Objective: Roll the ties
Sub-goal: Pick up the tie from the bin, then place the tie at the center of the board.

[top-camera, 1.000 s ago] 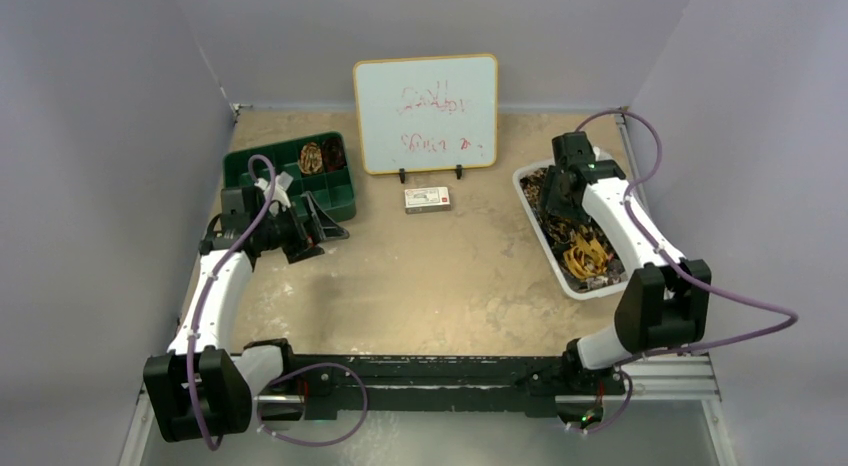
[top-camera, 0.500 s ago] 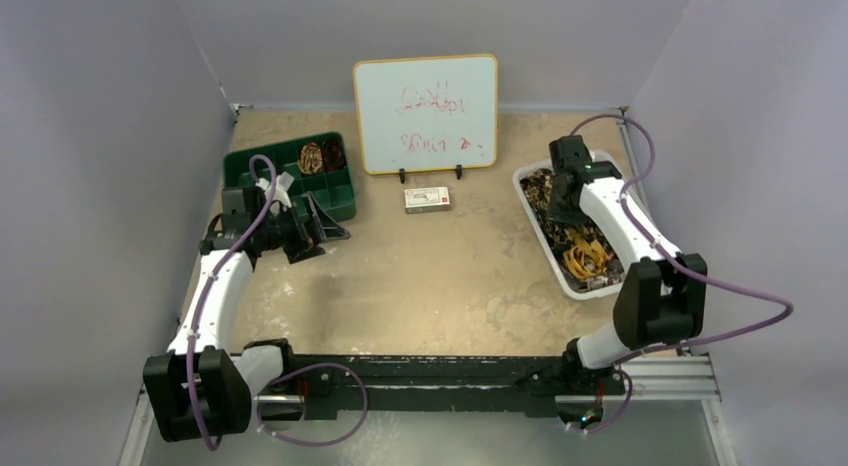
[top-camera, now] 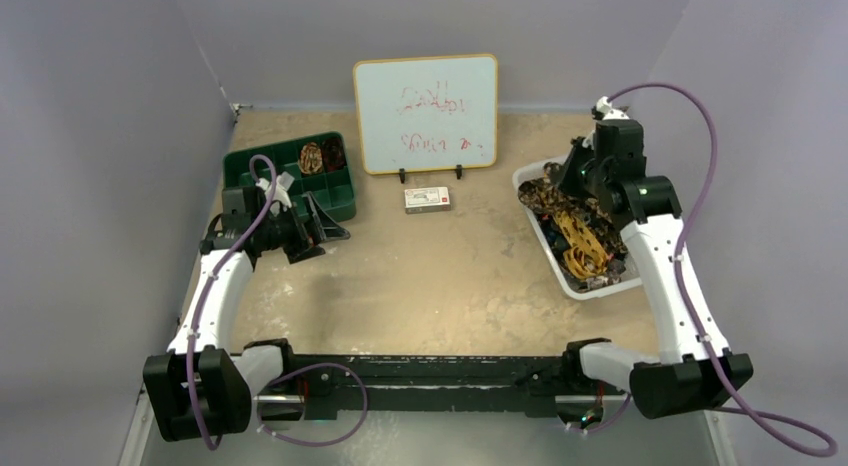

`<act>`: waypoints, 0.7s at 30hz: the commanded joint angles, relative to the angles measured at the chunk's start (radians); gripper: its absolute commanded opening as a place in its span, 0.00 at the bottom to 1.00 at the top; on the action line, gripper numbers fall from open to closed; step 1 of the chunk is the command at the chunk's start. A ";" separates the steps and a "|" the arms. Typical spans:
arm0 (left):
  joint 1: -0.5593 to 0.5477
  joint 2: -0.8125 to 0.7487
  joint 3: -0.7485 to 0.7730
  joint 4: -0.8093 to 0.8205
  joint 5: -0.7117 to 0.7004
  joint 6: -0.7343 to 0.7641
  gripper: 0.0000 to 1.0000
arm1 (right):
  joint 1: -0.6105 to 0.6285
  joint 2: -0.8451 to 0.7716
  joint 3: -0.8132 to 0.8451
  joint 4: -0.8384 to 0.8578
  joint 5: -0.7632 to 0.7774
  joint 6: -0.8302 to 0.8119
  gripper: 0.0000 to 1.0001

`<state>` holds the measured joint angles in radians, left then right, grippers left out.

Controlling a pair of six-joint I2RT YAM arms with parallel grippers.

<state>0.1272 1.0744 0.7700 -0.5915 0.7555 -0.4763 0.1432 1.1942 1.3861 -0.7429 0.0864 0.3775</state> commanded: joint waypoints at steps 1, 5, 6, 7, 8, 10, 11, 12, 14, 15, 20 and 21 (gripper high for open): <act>-0.008 0.003 -0.012 0.036 0.017 0.011 0.95 | 0.049 -0.005 -0.109 0.098 -0.347 0.130 0.00; -0.008 0.010 -0.020 0.052 0.036 0.000 0.95 | 0.254 0.029 -0.181 0.221 -0.363 0.239 0.00; -0.009 0.009 -0.022 0.055 0.037 -0.004 0.95 | 0.312 0.052 -0.189 0.253 -0.366 0.268 0.00; -0.009 0.008 -0.021 0.056 0.037 -0.004 0.95 | 0.394 0.091 -0.187 0.288 -0.353 0.290 0.00; -0.009 0.007 -0.019 0.053 0.031 -0.004 0.95 | 0.449 0.113 -0.179 0.313 -0.334 0.305 0.00; -0.009 0.002 -0.014 0.037 0.004 -0.005 0.95 | 0.550 0.204 -0.121 0.333 -0.303 0.326 0.00; -0.009 -0.005 -0.014 0.031 -0.025 -0.011 0.94 | 0.593 0.244 -0.075 0.339 -0.291 0.333 0.00; -0.009 -0.013 -0.017 0.024 -0.046 -0.016 0.94 | 0.635 0.282 -0.038 0.346 -0.277 0.339 0.00; -0.009 -0.032 -0.011 0.001 -0.101 -0.031 0.94 | 0.701 0.359 0.041 0.353 -0.263 0.342 0.00; -0.008 -0.047 -0.008 -0.011 -0.127 -0.037 0.94 | 0.731 0.401 0.083 0.347 -0.258 0.340 0.00; -0.008 -0.106 0.033 -0.111 -0.312 -0.071 0.94 | 0.840 0.584 0.291 0.340 -0.250 0.336 0.00; -0.008 -0.114 0.048 -0.136 -0.356 -0.075 0.95 | 0.855 0.617 0.325 0.337 -0.245 0.339 0.00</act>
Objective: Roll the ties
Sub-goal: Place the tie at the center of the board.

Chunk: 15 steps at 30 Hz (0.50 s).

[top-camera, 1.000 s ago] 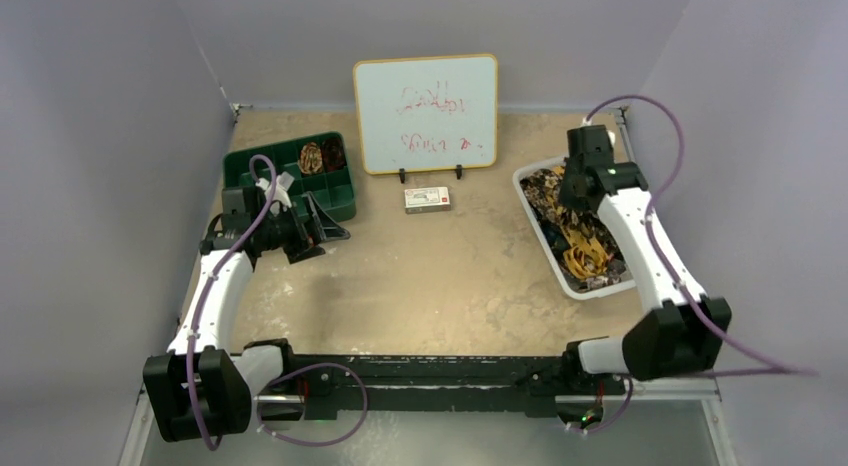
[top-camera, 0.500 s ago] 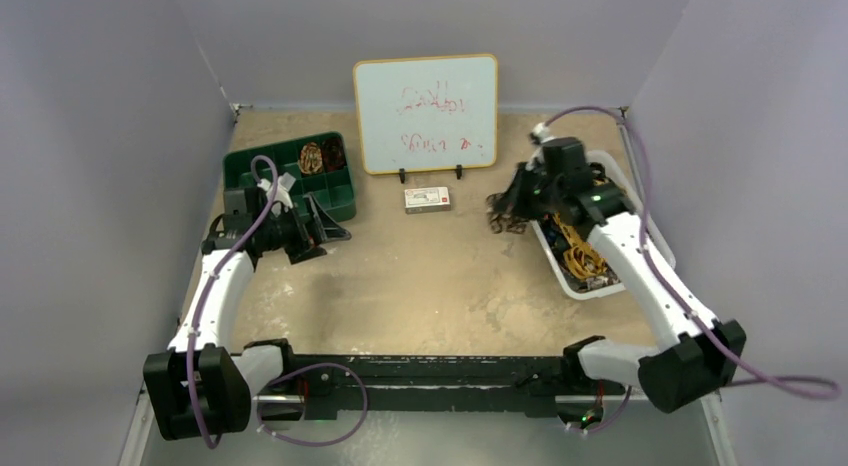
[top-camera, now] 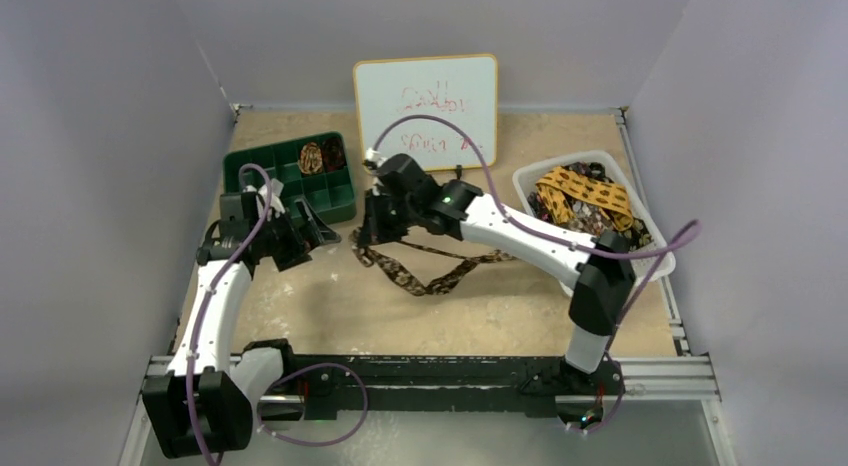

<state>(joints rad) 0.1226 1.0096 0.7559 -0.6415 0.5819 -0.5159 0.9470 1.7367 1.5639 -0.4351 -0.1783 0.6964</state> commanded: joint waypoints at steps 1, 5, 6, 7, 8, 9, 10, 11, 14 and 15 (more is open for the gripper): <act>-0.003 -0.056 0.079 -0.110 -0.220 -0.040 0.95 | 0.064 0.106 0.176 0.032 0.014 0.023 0.00; -0.001 -0.081 0.114 -0.160 -0.315 -0.064 0.95 | 0.103 0.237 0.278 0.030 -0.017 0.033 0.00; -0.001 -0.083 0.115 -0.162 -0.322 -0.066 0.95 | 0.103 0.266 0.321 0.011 -0.029 0.033 0.00; -0.001 -0.082 0.117 -0.168 -0.327 -0.068 0.95 | 0.103 0.289 0.330 -0.015 -0.029 0.033 0.00; -0.001 -0.080 0.116 -0.174 -0.330 -0.068 0.95 | 0.103 0.299 0.320 -0.016 -0.002 0.030 0.01; -0.001 -0.081 0.112 -0.175 -0.330 -0.069 0.95 | 0.104 0.301 0.298 -0.002 -0.004 0.038 0.07; -0.001 -0.084 0.106 -0.173 -0.326 -0.068 0.95 | 0.100 0.301 0.293 -0.023 -0.019 0.031 0.17; -0.001 -0.084 0.101 -0.173 -0.317 -0.065 0.95 | 0.091 0.295 0.293 -0.062 -0.007 0.018 0.33; -0.001 -0.076 0.086 -0.175 -0.280 -0.057 0.96 | 0.064 0.175 0.185 -0.112 0.104 -0.033 0.69; -0.001 -0.074 0.078 -0.169 -0.266 -0.056 0.96 | 0.049 0.137 0.127 -0.109 0.116 -0.045 0.74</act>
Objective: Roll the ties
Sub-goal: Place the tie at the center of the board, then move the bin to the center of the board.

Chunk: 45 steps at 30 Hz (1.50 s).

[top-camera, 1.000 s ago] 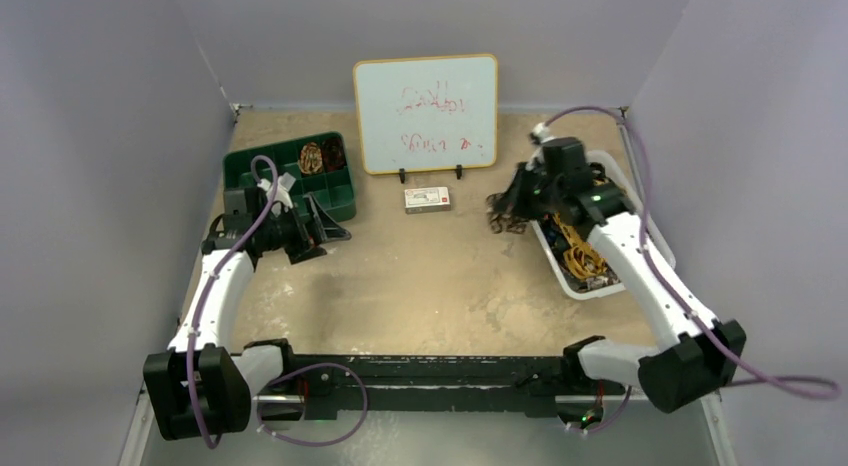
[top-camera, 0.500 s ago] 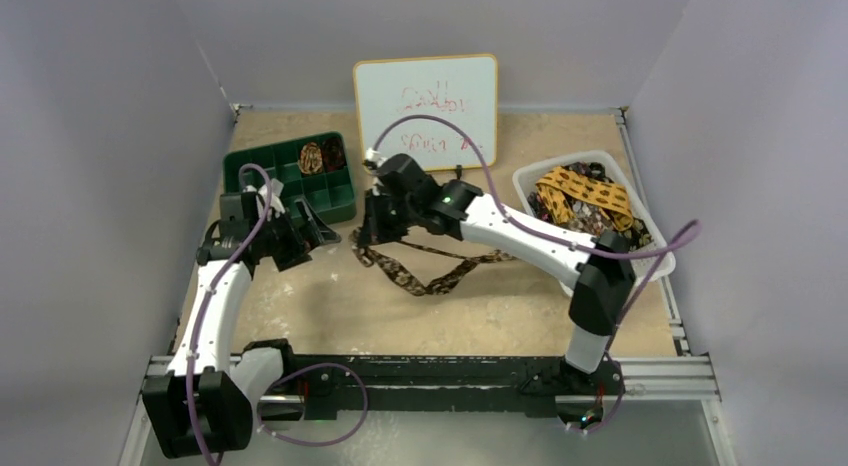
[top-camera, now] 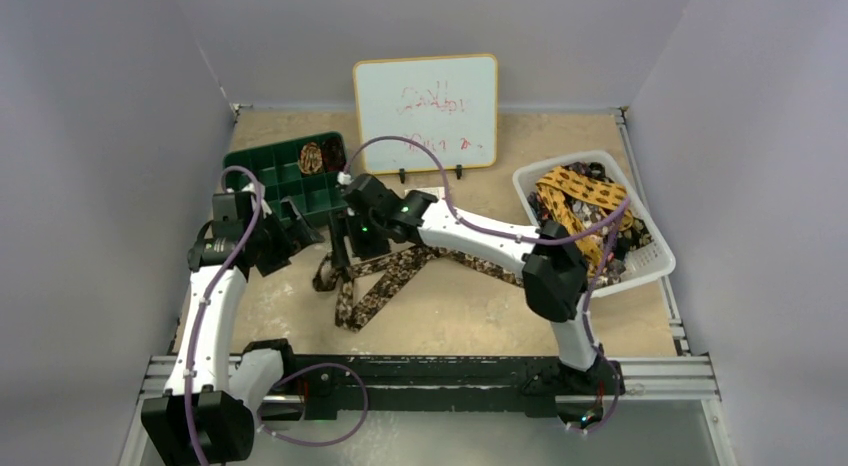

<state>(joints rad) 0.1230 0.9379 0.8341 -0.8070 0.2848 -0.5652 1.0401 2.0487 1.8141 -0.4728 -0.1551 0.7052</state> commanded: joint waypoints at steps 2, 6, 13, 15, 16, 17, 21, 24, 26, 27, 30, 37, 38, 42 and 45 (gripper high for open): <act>-0.002 0.002 -0.012 0.015 0.072 -0.004 0.96 | -0.089 -0.309 -0.253 -0.089 0.136 -0.053 0.79; -0.003 0.017 -0.047 0.077 0.211 -0.004 0.96 | -0.176 -0.575 -0.564 -0.133 0.296 0.023 0.85; -0.022 0.026 -0.144 0.215 0.402 -0.032 0.96 | -0.252 -0.927 -0.847 -0.362 0.545 0.214 0.95; -0.035 0.023 -0.144 0.216 0.407 -0.031 0.96 | -0.253 -0.996 -0.873 -0.462 0.554 0.317 0.96; -0.039 0.022 -0.144 0.218 0.410 -0.032 0.96 | -0.252 -1.022 -0.886 -0.488 0.560 0.349 0.97; -0.042 0.023 -0.143 0.218 0.411 -0.031 0.96 | -0.253 -1.070 -0.898 -0.560 0.575 0.421 0.98; -0.048 0.029 -0.147 0.226 0.417 -0.031 0.96 | -0.252 -1.201 -0.936 -0.723 0.660 0.595 0.99; -0.049 0.031 -0.150 0.232 0.422 -0.033 0.96 | -0.253 -1.245 -0.918 -0.827 0.731 0.689 0.99; -0.048 0.030 -0.150 0.232 0.425 -0.032 0.96 | -0.253 -1.245 -0.904 -0.910 0.775 0.761 0.99; -0.048 0.029 -0.151 0.231 0.425 -0.032 0.96 | -0.253 -1.239 -0.897 -0.953 0.795 0.808 0.99; -0.049 0.028 -0.155 0.237 0.424 -0.036 0.96 | -0.253 -1.238 -0.909 -1.016 0.880 0.915 0.99; -0.049 0.041 -0.156 0.244 0.435 -0.036 0.95 | -0.317 -1.306 -1.023 -0.737 0.919 0.772 0.99; -0.049 0.042 -0.156 0.244 0.435 -0.035 0.95 | -0.362 -1.297 -1.040 -0.678 0.899 0.700 0.99; -0.049 0.039 -0.156 0.240 0.438 -0.037 0.95 | -0.562 -1.259 -1.090 -0.395 0.749 0.401 0.99; -0.049 0.032 -0.158 0.239 0.436 -0.038 0.95 | -0.713 -1.212 -1.094 -0.198 0.598 0.243 0.99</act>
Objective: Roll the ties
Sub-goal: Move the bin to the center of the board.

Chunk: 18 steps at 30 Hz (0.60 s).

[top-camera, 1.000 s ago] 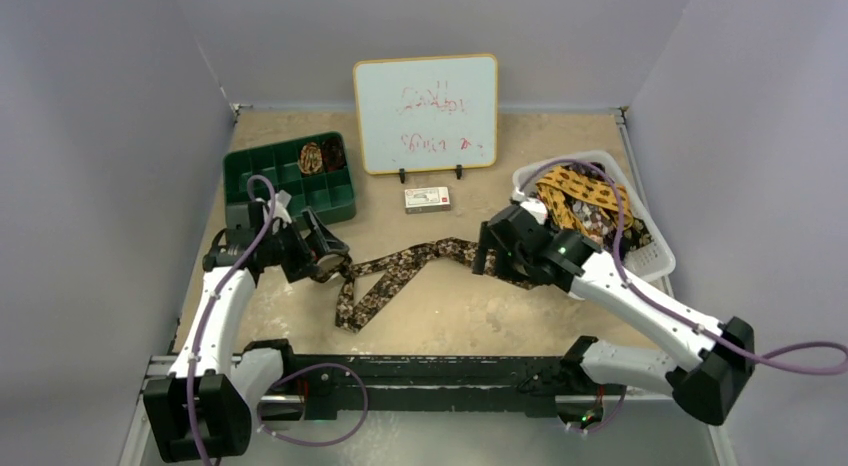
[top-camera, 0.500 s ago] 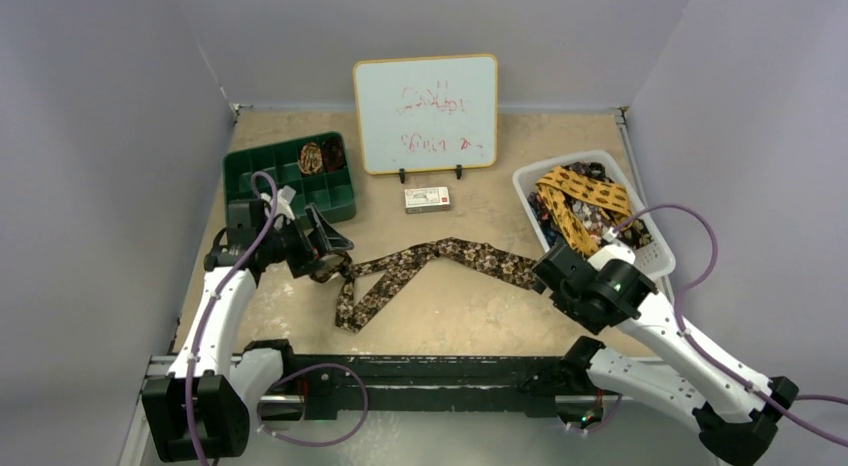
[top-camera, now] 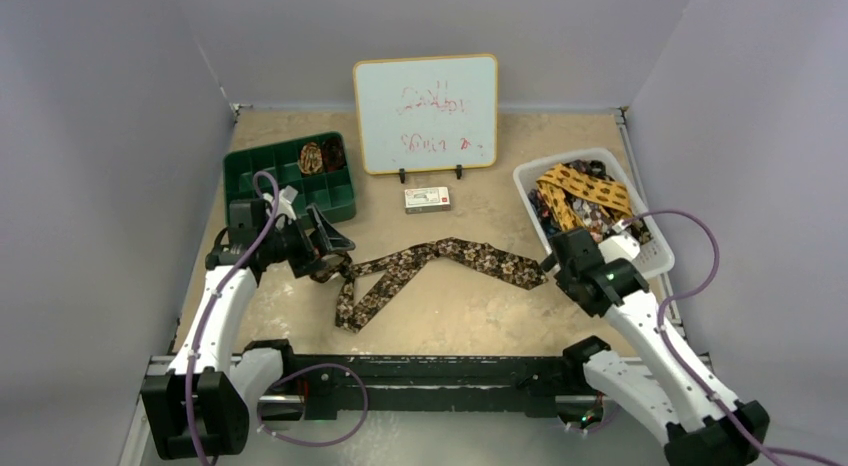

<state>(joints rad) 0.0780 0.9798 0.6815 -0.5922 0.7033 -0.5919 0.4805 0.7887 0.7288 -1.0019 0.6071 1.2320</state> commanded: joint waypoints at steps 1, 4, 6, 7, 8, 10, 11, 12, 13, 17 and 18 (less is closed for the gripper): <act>-0.004 -0.010 -0.003 0.021 0.017 -0.012 0.95 | -0.188 0.072 0.000 0.385 -0.214 -0.330 0.99; -0.004 -0.017 -0.005 0.018 0.010 -0.015 0.95 | -0.274 0.149 0.024 0.518 -0.323 -0.444 0.99; -0.004 -0.021 -0.010 0.019 0.009 -0.020 0.95 | -0.330 0.224 0.057 0.570 -0.386 -0.499 0.99; -0.003 -0.023 -0.012 0.019 0.010 -0.023 0.95 | -0.348 0.262 0.075 0.588 -0.407 -0.521 0.99; -0.005 -0.025 -0.015 0.020 0.009 -0.025 0.95 | -0.357 0.295 0.094 0.606 -0.412 -0.545 0.99; -0.004 -0.029 -0.021 0.023 0.008 -0.031 0.95 | -0.366 0.358 0.139 0.608 -0.392 -0.579 0.99; -0.004 -0.029 -0.023 0.023 0.007 -0.033 0.95 | -0.372 0.380 0.158 0.616 -0.393 -0.601 0.99; -0.003 -0.029 -0.025 0.023 0.004 -0.037 0.95 | -0.378 0.401 0.174 0.625 -0.394 -0.630 0.99; -0.006 -0.029 -0.028 0.024 0.001 -0.039 0.95 | -0.383 0.419 0.197 0.624 -0.396 -0.640 0.99; -0.004 -0.027 -0.038 0.006 -0.047 -0.066 0.95 | -0.397 0.491 0.298 0.558 -0.441 -0.763 0.99; -0.004 -0.030 -0.039 -0.004 -0.069 -0.076 0.95 | -0.398 0.484 0.315 0.545 -0.455 -0.795 0.99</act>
<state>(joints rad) 0.0772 0.9657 0.6525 -0.5930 0.6907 -0.6281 0.0937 1.2621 0.9302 -0.4606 0.2077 0.6086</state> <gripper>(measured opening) 0.955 0.987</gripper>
